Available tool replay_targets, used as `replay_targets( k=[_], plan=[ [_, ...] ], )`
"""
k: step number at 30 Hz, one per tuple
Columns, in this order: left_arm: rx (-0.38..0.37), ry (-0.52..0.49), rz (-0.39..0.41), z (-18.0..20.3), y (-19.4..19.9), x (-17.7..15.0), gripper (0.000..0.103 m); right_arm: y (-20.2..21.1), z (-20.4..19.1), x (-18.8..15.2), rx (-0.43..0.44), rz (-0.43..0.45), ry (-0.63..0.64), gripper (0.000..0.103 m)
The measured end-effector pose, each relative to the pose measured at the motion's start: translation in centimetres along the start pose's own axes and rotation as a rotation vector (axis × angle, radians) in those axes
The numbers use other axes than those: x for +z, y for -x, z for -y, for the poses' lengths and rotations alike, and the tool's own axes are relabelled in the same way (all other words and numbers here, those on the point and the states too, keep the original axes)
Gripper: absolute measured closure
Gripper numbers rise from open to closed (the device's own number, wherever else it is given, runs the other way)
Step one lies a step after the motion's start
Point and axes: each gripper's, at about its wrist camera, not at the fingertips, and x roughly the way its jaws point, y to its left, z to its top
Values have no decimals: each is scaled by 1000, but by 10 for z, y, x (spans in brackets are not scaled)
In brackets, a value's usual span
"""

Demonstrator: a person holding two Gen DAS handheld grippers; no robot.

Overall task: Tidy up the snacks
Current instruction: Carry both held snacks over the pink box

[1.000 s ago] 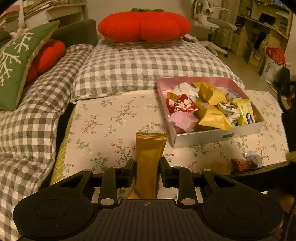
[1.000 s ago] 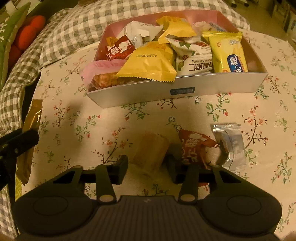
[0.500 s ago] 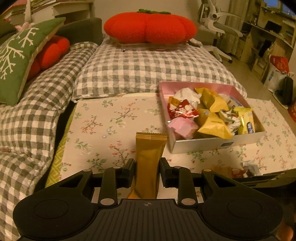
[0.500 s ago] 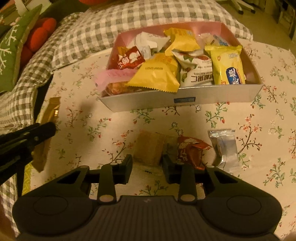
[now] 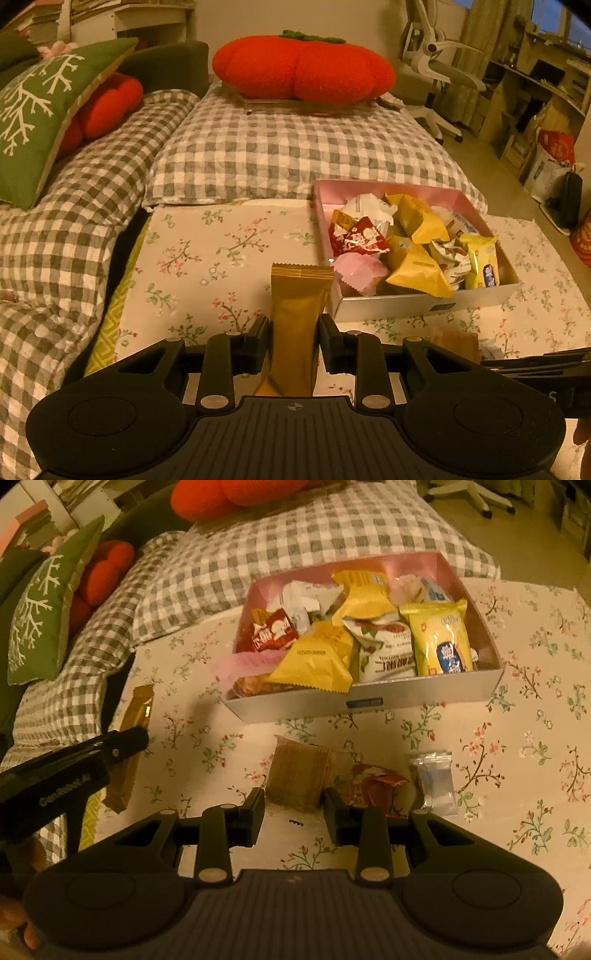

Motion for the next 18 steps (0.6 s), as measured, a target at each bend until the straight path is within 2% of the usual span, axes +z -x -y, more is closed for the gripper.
replay_targets(
  k=[18],
  plan=[
    [-18, 56, 30, 6, -11, 20, 77, 17, 21, 22, -25, 109, -28, 72]
  ],
)
